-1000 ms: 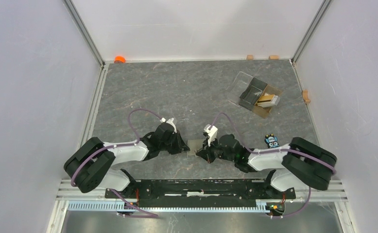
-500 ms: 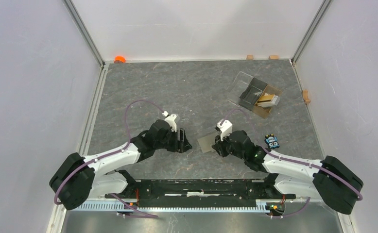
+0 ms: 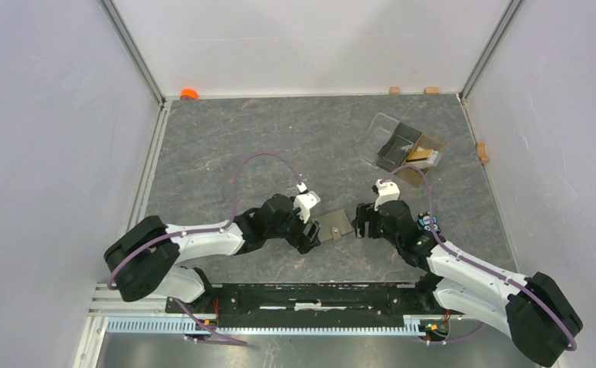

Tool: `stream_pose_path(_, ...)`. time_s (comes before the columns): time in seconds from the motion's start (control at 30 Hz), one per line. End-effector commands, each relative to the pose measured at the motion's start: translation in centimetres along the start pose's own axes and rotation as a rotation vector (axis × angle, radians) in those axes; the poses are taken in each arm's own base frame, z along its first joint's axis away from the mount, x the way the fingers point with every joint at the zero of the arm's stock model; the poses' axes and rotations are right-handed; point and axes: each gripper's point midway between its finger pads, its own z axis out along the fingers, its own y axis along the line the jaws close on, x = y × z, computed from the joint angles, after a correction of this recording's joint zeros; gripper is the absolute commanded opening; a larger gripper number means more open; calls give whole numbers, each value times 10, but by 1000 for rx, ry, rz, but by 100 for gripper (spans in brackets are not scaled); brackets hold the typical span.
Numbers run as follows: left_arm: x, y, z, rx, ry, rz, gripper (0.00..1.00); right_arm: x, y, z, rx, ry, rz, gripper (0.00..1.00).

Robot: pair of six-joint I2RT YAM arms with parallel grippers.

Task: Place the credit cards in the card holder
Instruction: Open the card holder at the center of the board.

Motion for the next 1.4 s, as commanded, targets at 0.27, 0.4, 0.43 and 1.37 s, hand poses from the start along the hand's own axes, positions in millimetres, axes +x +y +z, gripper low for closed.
stream_pose_path(0.27, -32, -7, 49, -18, -58, 432, 91, 9, -11, 1, -68, 12, 118, 89)
stream_pose_path(0.4, -28, -4, 59, -50, -33, 474, 92, 12, -14, 2, -83, 19, 137, 91)
stream_pose_path(0.43, -26, -3, 60, -56, -25, 480, 93, 12, -15, 2, -86, 19, 140, 91)
stream_pose_path(1.37, -29, -22, 76, -102, -41, 545, 20, 32, 5, 2, -216, 62, 294, 70)
